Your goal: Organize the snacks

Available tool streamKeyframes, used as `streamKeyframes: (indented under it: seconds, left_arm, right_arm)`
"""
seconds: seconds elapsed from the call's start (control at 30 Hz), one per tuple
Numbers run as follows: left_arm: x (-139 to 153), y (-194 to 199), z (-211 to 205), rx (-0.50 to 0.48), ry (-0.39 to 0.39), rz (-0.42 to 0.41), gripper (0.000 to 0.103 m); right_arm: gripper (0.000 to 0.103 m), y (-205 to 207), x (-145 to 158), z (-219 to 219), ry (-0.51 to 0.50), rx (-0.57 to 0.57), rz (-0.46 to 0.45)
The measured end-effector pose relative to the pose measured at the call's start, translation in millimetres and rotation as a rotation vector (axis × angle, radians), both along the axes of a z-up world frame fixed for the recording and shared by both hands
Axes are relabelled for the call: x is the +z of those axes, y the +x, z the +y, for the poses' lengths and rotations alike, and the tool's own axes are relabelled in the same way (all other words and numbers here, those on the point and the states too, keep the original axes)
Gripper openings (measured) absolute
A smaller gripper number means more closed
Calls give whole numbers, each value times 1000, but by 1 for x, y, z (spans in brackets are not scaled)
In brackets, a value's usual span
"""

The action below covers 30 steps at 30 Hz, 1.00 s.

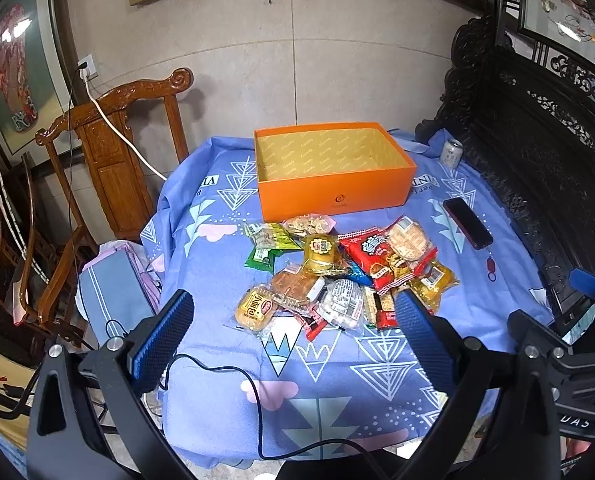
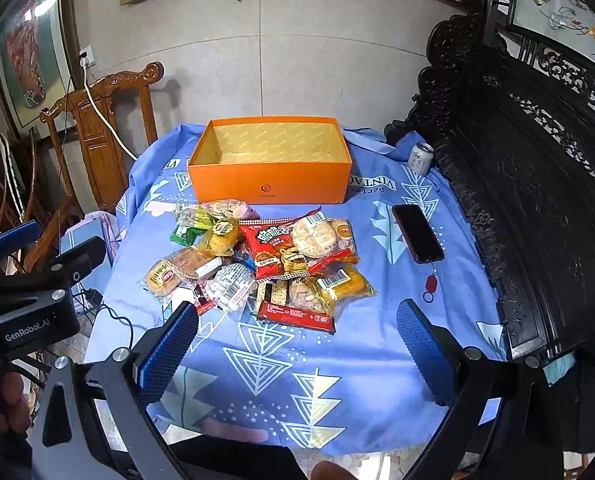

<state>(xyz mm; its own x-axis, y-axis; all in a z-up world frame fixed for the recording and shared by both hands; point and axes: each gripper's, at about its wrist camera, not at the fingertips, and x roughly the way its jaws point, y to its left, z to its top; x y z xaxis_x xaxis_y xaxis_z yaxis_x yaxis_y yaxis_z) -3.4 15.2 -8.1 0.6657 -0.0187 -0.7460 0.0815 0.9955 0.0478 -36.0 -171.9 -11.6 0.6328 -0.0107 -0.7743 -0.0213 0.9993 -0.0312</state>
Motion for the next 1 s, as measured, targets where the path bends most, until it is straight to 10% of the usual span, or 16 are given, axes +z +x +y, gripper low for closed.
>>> streamKeyframes:
  seconds: [1.0]
  left_arm:
    - [-7,15,6,-10,6,26,99]
  right_arm:
    - [100,19,-5,5,-5,-10,32]
